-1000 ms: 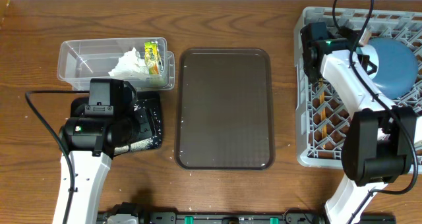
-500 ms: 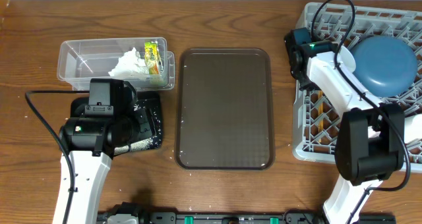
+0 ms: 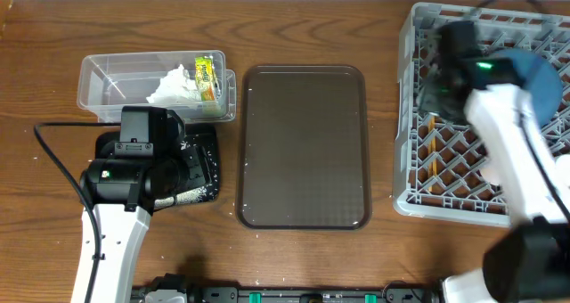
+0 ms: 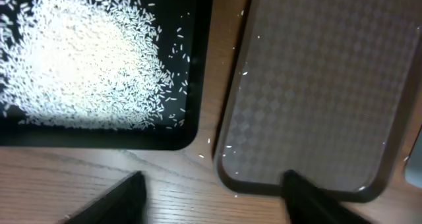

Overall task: Sort waste into correct bins and load items into the dishwasher rack
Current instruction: 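Release the bowl and withdraw the right gripper from the rack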

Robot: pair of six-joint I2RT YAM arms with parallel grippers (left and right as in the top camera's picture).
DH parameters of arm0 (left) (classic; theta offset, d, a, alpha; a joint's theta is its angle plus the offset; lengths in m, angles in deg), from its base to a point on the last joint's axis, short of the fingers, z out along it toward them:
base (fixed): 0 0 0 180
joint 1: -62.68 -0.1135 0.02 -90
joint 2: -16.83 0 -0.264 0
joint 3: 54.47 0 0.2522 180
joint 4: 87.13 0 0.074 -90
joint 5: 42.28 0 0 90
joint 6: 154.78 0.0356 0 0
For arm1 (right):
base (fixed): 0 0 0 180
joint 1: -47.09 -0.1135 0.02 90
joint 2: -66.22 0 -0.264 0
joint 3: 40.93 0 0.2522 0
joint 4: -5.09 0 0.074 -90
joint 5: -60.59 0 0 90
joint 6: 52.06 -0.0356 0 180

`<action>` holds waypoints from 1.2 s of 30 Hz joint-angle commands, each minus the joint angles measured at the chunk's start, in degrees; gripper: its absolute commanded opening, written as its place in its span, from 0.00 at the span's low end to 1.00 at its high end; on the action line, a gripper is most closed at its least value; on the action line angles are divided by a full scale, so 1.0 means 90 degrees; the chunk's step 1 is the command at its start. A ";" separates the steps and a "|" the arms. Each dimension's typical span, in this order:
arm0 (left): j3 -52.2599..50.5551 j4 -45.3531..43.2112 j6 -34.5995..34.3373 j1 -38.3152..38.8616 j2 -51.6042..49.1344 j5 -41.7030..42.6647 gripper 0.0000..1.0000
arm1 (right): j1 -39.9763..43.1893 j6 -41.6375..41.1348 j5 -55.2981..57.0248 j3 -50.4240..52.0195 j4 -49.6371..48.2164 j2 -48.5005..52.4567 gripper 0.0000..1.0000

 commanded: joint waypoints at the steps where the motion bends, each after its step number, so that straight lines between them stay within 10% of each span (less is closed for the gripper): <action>1: 0.0027 -0.0134 0.0228 -0.0024 -0.0007 -0.0080 0.73 | 0.0498 0.0782 -0.1396 0.0000 0.0223 -0.0289 0.83; 8: 0.0029 -0.0639 0.0641 -0.0019 -0.0180 -0.0075 0.79 | 0.1149 0.2091 -0.2574 0.0010 0.1076 -0.0204 0.90; 19: 0.0002 0.1341 0.0733 -0.0019 -0.0284 -0.0080 0.85 | 0.1430 0.2208 -0.2550 0.0515 0.1367 -0.1355 0.99; 36: -0.1132 -0.0126 0.0658 -0.0019 0.4563 -0.0056 0.92 | 0.1430 0.2208 -0.2642 0.4342 -0.0712 -0.6312 0.99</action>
